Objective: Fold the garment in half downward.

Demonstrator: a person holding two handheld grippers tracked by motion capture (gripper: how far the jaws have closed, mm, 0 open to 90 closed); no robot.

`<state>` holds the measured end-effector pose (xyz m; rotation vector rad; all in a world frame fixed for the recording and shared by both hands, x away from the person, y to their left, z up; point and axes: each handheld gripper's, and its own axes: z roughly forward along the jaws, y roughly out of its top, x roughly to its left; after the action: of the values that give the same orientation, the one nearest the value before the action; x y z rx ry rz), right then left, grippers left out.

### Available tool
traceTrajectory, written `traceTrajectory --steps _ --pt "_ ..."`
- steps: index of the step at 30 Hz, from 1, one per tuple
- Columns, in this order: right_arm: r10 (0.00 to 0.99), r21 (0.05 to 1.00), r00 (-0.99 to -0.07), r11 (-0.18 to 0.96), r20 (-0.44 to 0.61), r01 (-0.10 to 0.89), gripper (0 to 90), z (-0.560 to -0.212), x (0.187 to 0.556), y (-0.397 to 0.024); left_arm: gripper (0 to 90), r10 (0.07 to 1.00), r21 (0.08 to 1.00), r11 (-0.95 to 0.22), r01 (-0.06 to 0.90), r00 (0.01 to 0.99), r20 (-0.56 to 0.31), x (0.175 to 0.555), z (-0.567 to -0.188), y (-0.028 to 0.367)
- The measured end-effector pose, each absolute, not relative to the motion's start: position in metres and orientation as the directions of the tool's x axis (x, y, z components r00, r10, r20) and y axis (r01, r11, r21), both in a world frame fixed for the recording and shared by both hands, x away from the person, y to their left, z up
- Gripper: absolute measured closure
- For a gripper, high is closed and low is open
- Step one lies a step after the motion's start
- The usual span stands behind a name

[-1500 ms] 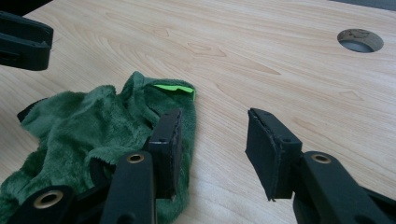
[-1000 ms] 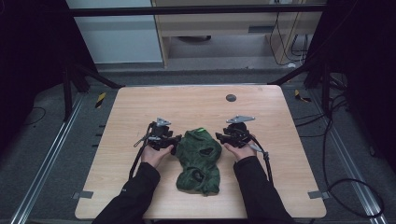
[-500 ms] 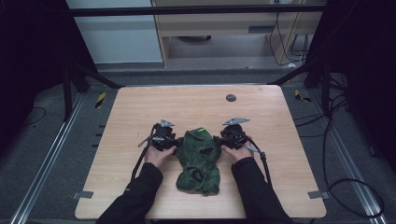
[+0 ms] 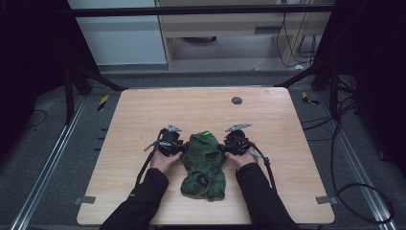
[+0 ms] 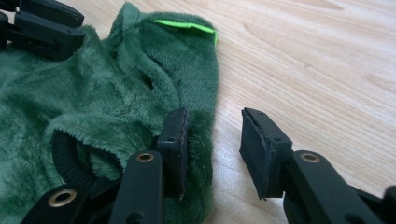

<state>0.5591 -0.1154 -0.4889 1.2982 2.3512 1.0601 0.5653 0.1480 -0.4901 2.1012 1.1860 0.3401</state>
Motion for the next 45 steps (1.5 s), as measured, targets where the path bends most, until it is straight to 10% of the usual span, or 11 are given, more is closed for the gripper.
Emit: traceTrajectory --steps 19,45 --pt "0.797 0.675 -0.574 0.319 0.189 0.665 86.4 -0.493 0.558 -0.114 83.7 0.825 0.669 -0.359 0.650 0.556 -0.098 0.562 -0.489 0.140" --pt "0.776 0.786 -0.616 0.296 0.133 0.543 88.8 -0.452 0.540 -0.126 85.3 0.791 0.767 -0.316 0.559 0.601 -0.111 0.539 -0.444 0.149"
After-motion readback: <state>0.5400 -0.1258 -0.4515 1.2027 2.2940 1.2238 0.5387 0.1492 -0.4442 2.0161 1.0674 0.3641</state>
